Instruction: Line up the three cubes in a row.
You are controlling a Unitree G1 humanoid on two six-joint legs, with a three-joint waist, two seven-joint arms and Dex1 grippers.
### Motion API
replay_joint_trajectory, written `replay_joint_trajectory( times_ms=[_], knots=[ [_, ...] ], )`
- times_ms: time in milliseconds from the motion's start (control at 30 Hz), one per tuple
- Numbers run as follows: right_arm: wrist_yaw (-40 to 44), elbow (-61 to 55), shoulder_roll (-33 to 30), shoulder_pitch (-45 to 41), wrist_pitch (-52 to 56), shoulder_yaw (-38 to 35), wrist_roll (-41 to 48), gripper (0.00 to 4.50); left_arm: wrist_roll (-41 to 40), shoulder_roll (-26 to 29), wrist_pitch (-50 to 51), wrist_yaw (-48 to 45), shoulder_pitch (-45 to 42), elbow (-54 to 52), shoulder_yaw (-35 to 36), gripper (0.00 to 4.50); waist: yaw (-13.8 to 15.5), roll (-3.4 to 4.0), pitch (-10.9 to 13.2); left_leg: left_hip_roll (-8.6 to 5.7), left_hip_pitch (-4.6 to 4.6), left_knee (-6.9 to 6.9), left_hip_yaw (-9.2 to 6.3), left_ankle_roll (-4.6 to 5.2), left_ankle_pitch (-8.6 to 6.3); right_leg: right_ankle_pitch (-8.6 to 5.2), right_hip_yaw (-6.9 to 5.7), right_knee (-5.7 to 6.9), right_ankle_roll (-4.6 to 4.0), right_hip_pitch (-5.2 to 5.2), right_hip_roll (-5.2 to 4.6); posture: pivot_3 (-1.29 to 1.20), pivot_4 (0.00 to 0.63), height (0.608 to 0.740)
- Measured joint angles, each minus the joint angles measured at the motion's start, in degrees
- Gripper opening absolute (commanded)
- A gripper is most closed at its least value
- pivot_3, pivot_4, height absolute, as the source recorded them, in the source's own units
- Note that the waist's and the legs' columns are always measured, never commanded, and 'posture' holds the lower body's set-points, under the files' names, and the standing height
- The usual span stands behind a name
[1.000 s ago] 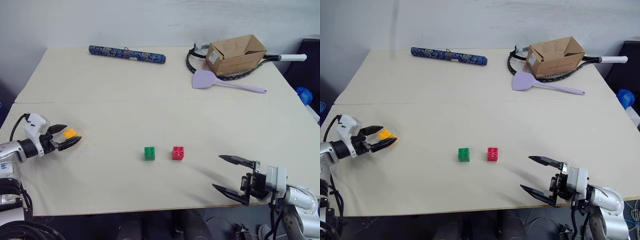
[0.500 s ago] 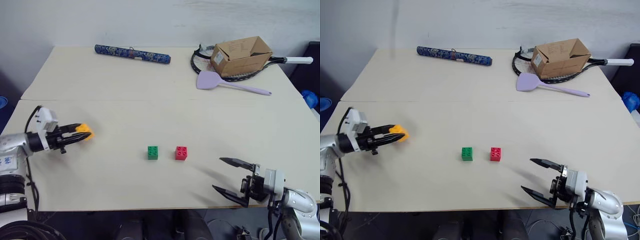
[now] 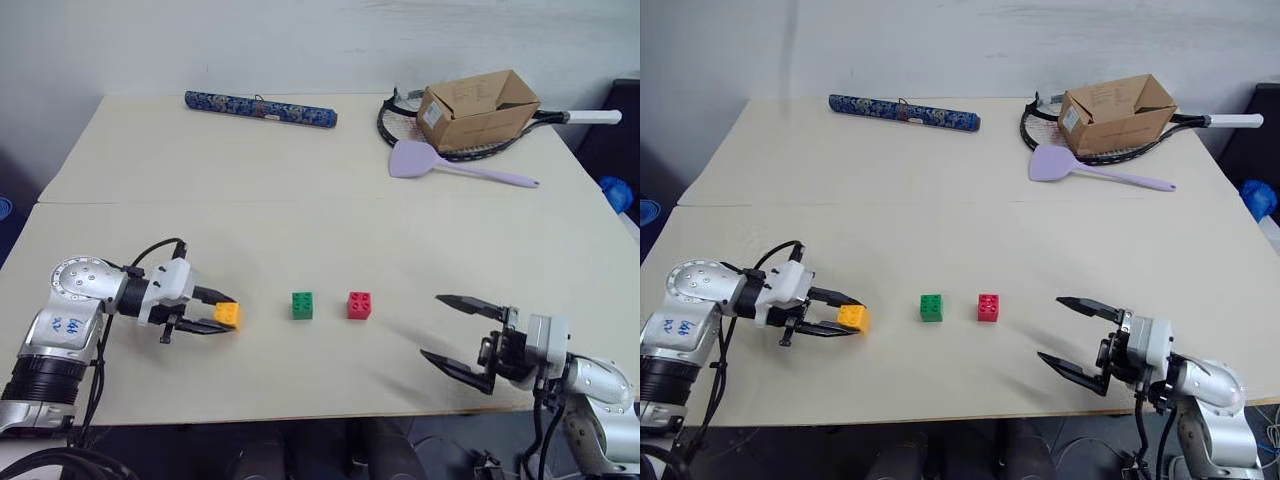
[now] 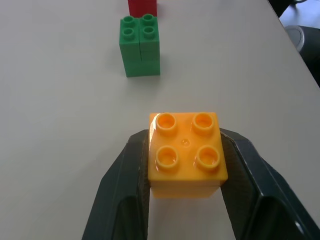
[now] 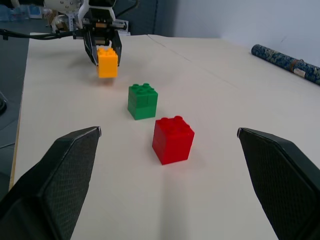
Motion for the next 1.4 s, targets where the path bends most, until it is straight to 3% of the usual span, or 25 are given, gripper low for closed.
replay_joint_trajectory(
  times_ms=[400,700,867,1000,1233,1400],
  knots=[
    [-4.0,-5.3,-0.1,-1.4,6.0,1.4,-0.4,4.50,2.8,-3.3,-3.7,1.7,-2.7,6.2,-2.2,1.50,0.0,0.00,0.0,-0.02,-0.03,0.00,-0.03,0.05,0.02,0.00,-0.05,0.02,0.00,0.00,0.01,0.00,0.150,0.740],
    [-4.0,-6.8,-2.5,-1.7,7.4,1.6,-0.5,4.50,3.0,-2.6,-3.9,1.7,-2.4,6.4,-1.6,4.22,0.0,-0.01,0.0,-0.03,-0.03,0.00,-0.03,0.05,0.03,0.00,-0.05,0.00,0.00,0.01,-0.01,0.00,0.150,0.740],
    [-2.8,-7.2,-6.8,-2.2,8.9,-1.4,1.1,4.50,-2.3,1.7,-1.5,2.5,4.7,2.6,6.8,4.22,-0.4,0.00,0.0,0.07,-0.04,-0.01,-0.03,0.03,0.01,0.00,-0.04,-0.01,0.00,-0.02,0.01,0.00,0.150,0.740],
    [1.3,-4.3,-11.9,-1.9,7.6,-5.4,0.6,4.50,-4.0,6.2,0.5,4.2,17.0,-0.7,16.2,4.22,-0.5,0.00,0.0,0.09,0.00,-0.04,-0.06,0.04,-0.01,0.00,-0.04,-0.13,0.00,0.03,-0.01,0.00,0.150,0.740],
    [7.4,6.3,-15.9,-10.1,5.7,-6.1,-1.2,4.50,-5.9,6.0,5.8,12.0,27.6,-6.8,26.7,4.22,0.2,0.00,0.0,0.06,0.00,-0.04,-0.13,0.06,-0.05,-0.01,-0.09,-0.10,-0.03,0.03,-0.16,0.00,0.150,0.740],
    [9.0,10.8,-17.3,-11.5,6.1,-3.9,-4.0,4.50,-6.8,4.4,8.9,15.7,30.7,-10.6,28.7,4.22,-0.1,0.03,0.0,0.07,-0.02,-0.06,-0.11,0.04,-0.06,-0.01,-0.09,-0.10,-0.03,0.01,-0.14,0.00,0.150,0.740]
  ],
)
